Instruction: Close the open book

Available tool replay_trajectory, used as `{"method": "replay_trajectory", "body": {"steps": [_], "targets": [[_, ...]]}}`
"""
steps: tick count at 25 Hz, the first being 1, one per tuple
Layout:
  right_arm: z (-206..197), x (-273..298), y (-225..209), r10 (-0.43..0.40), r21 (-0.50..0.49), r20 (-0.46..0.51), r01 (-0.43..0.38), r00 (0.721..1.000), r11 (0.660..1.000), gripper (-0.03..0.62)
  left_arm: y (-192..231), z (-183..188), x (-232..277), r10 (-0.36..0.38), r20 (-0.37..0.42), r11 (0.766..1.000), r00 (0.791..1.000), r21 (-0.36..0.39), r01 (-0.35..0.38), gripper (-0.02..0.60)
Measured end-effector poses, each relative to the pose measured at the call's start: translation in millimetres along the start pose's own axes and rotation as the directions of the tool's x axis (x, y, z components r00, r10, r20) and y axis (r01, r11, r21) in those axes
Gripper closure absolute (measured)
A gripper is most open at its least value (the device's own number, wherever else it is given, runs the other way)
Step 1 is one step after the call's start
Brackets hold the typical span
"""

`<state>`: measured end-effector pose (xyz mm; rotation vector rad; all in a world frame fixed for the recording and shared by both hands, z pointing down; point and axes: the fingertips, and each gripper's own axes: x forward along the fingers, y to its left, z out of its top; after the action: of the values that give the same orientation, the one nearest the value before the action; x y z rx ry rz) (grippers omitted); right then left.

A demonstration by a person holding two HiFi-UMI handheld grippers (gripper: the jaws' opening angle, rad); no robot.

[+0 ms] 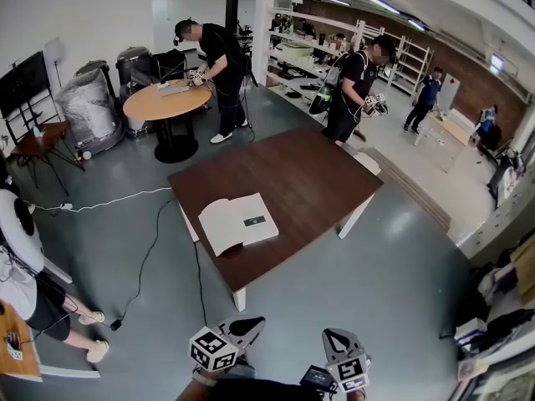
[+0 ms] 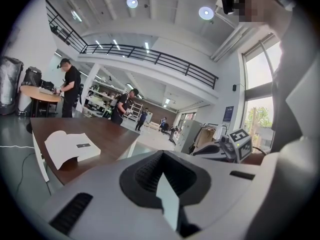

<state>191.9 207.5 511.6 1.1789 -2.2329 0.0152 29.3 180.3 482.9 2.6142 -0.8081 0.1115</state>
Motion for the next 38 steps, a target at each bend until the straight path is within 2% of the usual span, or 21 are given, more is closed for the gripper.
{"method": "replay_trajectory", "body": {"steps": [8,25,31,38], "targets": [[11,27,-8,-0.012,0.01,-0.007,0.012,1.0,1.0,0.606,21,11,12,-0.052,-0.005,0.999,0.999,-0.014,0.052,0.58],[40,66,3,-0.022,0.01,0.006,0.022,1.0,1.0,0.606,64,20,-7,-0.067,0.003,0.997,0.998,-0.038,0.067,0.58],[31,74,17,-0.024,0.027,-0.018,0.024,1.0,0.999,0.606,79,10,-12,-0.076,-0.005,0.995,0.997,-0.064,0.075,0.58],[19,81,9,-0.018,0.038,-0.038,0.019,0.999,0.999,0.606,83,1,-2,-0.081,-0.006,0.992,0.997,-0.101,0.08,0.58]]}}
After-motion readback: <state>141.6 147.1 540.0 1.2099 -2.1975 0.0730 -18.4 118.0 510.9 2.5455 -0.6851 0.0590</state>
